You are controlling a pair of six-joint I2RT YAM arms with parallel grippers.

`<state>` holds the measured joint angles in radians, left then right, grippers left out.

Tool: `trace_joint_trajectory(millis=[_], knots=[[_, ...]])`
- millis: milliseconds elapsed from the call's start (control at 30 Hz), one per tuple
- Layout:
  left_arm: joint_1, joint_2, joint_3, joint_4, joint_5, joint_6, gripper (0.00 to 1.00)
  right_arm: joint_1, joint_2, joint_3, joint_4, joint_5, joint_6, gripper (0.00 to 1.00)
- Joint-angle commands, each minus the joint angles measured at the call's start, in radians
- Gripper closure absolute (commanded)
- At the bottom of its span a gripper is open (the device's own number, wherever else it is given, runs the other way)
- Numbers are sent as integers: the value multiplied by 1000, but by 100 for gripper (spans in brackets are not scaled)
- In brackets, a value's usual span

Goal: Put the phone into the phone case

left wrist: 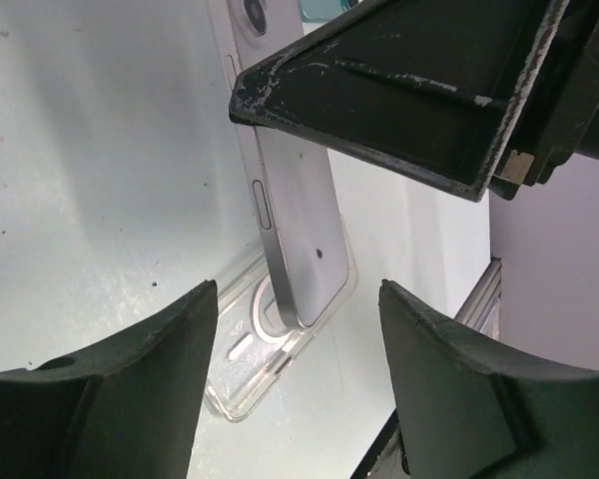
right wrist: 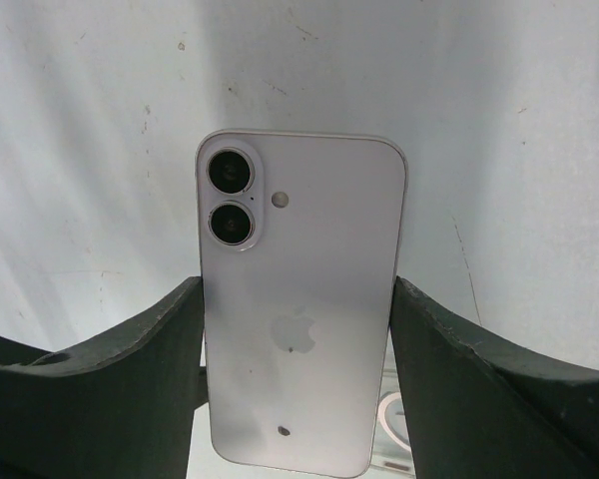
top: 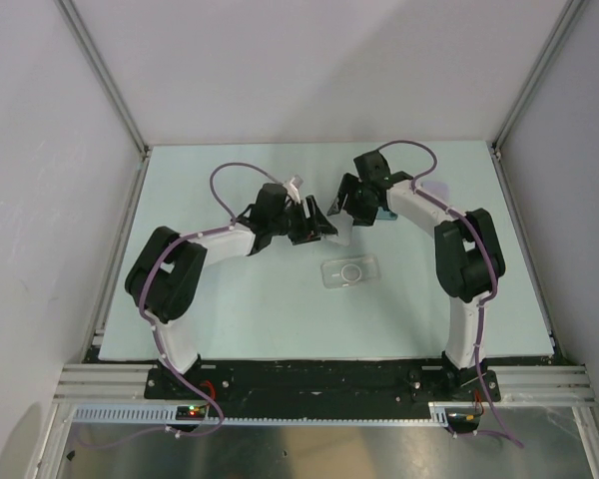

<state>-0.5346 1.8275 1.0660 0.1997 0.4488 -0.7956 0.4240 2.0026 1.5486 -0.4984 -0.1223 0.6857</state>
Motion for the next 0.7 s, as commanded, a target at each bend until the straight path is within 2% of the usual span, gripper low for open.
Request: trace_joint_trajectory(millis=[0, 167, 500, 667], knots=[[-4, -27, 6, 35, -4, 3, 31, 14, -66, 38, 37, -23, 26, 79], [-3, 11, 33, 36, 12, -4, 37, 29, -76, 35, 40, -32, 32, 79], [-4, 53, 58, 58, 40, -60, 57, 60, -94, 10, 57, -34, 44, 79], [-4, 55, 57, 75, 39, -79, 76, 65, -111, -8, 64, -38, 40, 77]])
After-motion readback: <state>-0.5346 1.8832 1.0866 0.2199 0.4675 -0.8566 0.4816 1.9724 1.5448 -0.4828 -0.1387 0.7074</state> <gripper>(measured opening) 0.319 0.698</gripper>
